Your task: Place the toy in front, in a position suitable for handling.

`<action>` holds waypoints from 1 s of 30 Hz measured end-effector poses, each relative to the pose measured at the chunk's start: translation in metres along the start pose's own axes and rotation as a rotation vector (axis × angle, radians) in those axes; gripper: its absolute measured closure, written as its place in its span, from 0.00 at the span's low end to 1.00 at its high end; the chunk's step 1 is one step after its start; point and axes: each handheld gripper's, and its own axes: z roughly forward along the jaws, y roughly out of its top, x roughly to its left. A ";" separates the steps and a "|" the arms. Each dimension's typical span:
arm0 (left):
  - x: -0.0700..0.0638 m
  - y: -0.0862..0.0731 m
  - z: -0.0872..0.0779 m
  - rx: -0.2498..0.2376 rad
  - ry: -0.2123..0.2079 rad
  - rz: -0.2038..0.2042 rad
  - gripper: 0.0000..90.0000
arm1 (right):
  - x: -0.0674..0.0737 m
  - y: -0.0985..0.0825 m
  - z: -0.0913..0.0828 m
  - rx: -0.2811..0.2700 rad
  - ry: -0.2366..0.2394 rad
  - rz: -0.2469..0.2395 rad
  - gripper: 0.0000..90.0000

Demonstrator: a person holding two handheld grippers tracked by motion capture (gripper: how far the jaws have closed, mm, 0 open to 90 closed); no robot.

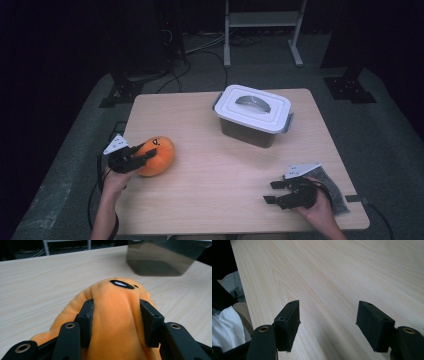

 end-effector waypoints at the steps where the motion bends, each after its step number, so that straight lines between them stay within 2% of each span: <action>1: -0.002 0.001 0.000 -0.001 -0.012 0.009 0.59 | 0.000 0.000 0.000 0.000 0.000 0.001 0.38; 9: -0.032 0.018 0.009 -0.018 -0.125 0.054 0.59 | -0.001 0.000 -0.002 -0.002 -0.003 -0.002 0.38; 11: -0.043 0.023 0.012 -0.015 -0.147 0.080 0.59 | -0.001 0.000 -0.003 -0.006 -0.003 0.000 0.38; 17: -0.074 0.032 0.025 0.007 -0.210 0.133 0.59 | 0.000 -0.001 -0.006 -0.011 -0.009 0.004 0.38; 30: -0.136 0.046 0.060 0.038 -0.352 0.212 0.59 | -0.002 -0.001 -0.016 -0.038 -0.022 0.004 0.38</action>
